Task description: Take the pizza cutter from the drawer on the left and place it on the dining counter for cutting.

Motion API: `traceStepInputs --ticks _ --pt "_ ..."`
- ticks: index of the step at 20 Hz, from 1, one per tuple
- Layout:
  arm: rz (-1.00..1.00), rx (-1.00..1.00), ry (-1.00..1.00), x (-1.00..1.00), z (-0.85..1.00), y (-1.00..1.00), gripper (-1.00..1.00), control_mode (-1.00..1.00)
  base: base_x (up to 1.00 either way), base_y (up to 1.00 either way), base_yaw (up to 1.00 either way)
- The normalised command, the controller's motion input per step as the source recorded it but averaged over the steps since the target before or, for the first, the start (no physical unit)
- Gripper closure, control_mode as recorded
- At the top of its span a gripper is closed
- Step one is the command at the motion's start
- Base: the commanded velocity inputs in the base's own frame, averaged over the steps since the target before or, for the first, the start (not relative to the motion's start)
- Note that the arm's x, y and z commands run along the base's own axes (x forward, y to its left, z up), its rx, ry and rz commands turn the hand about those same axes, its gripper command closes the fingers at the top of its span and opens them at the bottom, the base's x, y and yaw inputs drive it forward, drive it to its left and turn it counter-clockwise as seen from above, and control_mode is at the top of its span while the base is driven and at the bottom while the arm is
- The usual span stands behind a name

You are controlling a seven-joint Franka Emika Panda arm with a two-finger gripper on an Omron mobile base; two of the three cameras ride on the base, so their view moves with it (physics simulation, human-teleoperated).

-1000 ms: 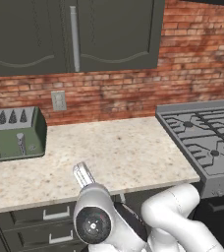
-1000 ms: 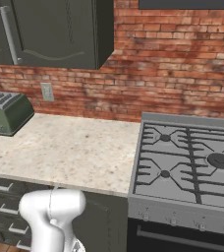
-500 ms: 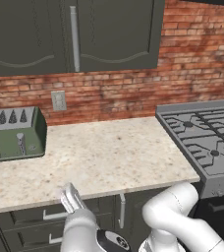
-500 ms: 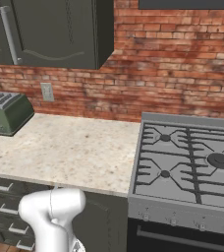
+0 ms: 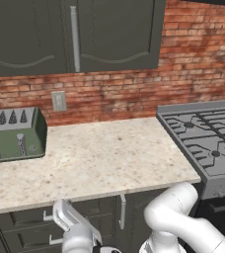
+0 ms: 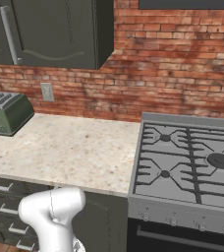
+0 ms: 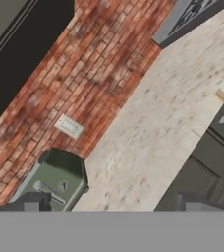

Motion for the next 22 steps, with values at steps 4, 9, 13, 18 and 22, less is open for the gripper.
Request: traceStepInputs --ticks 4,9,13,18,22 --pt "0.0 0.06 -0.14 0.0 -0.36 0.18 -1.0 -1.0 0.0 0.0 0.0" --pt "0.01 -0.1 0.02 -0.07 -0.14 0.14 -1.0 -1.0 0.0 0.0 0.0" --pt "0.0 -0.32 0.09 -0.16 -0.31 0.28 -1.0 -1.0 0.0 0.0 0.0" --pt "0.0 -0.48 0.07 -0.03 -0.41 0.3 -1.0 -1.0 0.0 0.0 0.0" --pt "-0.01 -0.53 0.0 0.0 -0.56 0.18 -1.0 -1.0 0.0 0.0 0.0"
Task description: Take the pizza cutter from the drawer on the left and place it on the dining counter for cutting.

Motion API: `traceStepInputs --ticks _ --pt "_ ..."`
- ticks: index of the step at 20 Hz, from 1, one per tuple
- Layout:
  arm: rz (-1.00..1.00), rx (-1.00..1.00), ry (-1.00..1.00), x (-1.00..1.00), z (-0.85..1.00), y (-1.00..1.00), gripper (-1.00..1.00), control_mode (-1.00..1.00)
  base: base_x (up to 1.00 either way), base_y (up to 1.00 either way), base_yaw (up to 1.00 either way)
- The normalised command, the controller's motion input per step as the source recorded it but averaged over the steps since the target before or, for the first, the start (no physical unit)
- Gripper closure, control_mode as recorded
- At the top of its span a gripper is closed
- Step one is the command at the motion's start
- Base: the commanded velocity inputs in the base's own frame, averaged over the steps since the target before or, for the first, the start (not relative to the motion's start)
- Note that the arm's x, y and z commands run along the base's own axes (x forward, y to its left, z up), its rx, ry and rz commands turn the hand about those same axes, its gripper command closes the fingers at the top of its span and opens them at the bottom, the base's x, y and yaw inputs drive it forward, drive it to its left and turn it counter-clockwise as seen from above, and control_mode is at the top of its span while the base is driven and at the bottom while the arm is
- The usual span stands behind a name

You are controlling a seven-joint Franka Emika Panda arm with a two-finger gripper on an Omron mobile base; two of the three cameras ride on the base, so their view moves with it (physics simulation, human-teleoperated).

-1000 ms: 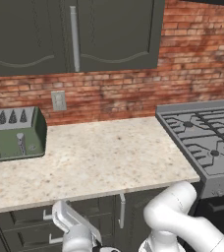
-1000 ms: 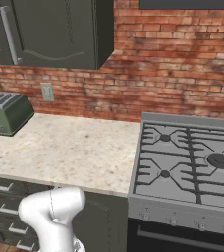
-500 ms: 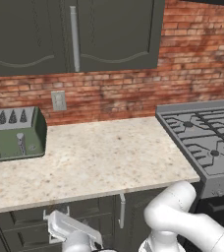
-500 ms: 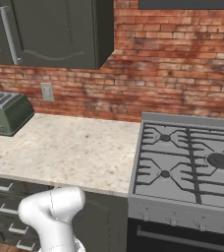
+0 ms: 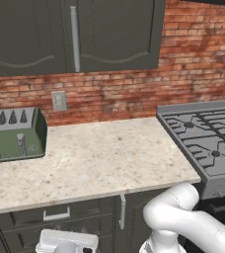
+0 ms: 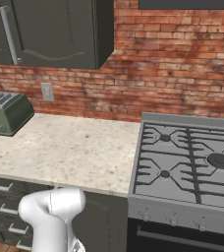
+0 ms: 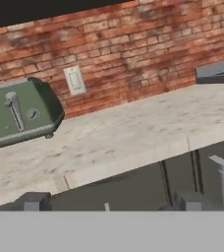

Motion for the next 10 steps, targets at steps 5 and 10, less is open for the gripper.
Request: traceStepInputs --ticks 5,10 --pt "-0.02 -0.38 0.0 0.07 -0.51 0.01 -1.0 -1.0 0.0 0.0 0.0" --pt "-0.01 -0.4 0.0 0.14 -0.44 0.0 -1.0 -1.0 0.0 0.0 0.0"
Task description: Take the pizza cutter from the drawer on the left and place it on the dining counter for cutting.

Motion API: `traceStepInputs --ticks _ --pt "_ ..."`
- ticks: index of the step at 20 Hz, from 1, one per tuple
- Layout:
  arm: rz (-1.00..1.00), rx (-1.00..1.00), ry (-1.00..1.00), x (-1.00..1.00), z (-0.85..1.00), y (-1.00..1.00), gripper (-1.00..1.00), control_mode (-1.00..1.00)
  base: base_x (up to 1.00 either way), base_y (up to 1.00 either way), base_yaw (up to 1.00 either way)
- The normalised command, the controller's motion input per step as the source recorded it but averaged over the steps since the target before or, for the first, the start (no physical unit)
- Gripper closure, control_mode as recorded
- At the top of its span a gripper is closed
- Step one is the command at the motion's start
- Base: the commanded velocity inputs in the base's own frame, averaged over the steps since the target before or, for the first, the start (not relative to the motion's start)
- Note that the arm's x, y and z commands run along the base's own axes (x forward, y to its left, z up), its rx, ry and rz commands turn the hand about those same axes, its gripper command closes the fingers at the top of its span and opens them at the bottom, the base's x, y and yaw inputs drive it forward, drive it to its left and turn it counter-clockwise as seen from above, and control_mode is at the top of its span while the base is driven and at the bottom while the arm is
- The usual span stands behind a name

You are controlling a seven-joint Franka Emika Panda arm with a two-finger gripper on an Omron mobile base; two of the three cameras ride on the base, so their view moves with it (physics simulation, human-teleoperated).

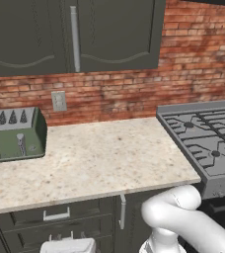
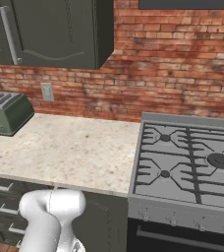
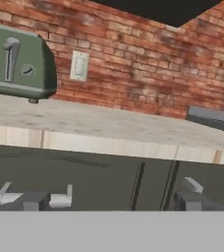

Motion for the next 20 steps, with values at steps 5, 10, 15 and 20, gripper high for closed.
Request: traceStepInputs --ticks 5,10,15,20 --pt "0.0 -0.45 0.0 0.18 -0.38 0.1 -1.0 -1.0 0.0 0.0 0.0" --pt "-0.03 -0.43 0.01 0.41 -0.21 0.34 -1.0 -1.0 0.0 0.0 0.0" --pt "-0.06 -0.45 0.03 0.38 -0.39 0.42 -1.0 -1.0 0.0 0.0 0.0" --pt "-0.08 -0.43 0.0 0.08 -0.7 0.23 -1.0 -1.0 0.0 0.0 0.0"
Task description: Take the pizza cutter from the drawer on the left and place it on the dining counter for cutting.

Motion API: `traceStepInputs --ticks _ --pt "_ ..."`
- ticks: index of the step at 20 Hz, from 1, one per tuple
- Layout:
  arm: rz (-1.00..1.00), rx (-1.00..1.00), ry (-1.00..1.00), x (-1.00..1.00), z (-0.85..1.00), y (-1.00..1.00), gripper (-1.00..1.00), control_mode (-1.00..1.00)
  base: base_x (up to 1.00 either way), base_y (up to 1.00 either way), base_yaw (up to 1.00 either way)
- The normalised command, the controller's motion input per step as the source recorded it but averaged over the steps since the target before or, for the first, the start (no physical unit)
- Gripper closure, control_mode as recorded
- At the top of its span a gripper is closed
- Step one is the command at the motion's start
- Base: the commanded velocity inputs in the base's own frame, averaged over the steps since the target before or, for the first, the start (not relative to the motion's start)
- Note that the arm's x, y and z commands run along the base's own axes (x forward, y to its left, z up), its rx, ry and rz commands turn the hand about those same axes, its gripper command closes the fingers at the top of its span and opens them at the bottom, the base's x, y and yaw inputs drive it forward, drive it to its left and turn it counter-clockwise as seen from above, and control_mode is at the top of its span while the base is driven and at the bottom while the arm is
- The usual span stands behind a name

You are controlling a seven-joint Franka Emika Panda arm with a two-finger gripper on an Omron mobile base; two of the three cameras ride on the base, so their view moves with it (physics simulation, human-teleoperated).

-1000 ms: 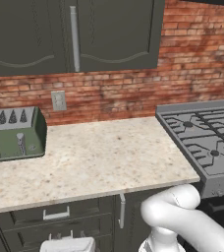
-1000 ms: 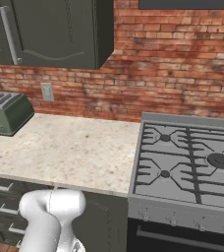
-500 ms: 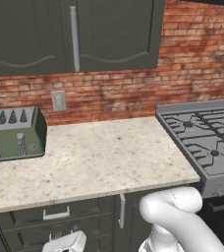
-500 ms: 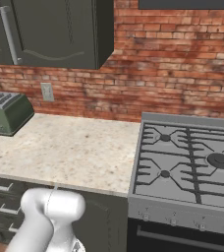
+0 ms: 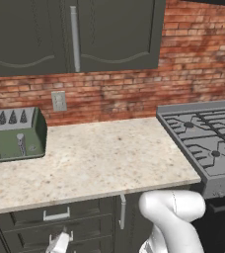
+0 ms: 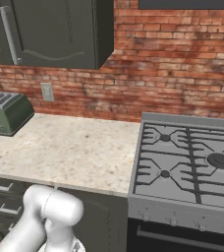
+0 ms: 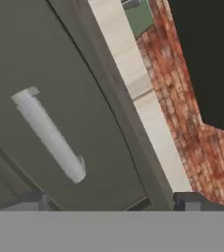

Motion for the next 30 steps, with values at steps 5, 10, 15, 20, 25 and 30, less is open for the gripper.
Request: traceStepInputs --ticks 5,10,15,20,25,30 --pt "-0.09 -0.4 0.01 0.0 -0.66 0.21 -1.0 -1.0 0.0 0.0 0.0" --pt "-0.11 -0.45 0.03 0.01 -0.57 0.33 -1.0 -1.0 0.0 0.0 0.0" --pt "-0.14 -0.38 0.14 0.09 -0.07 0.3 -1.0 -1.0 0.0 0.0 0.0" --pt "-0.11 -0.31 0.09 0.3 -0.07 0.05 -1.0 -1.0 0.0 0.0 0.0" --pt "-0.09 -0.27 0.02 0.47 -0.06 0.03 -1.0 -1.0 0.0 0.0 0.0" --pt "-0.08 -0.25 0.1 0.42 -0.15 0.17 -1.0 -1.0 0.0 0.0 0.0"
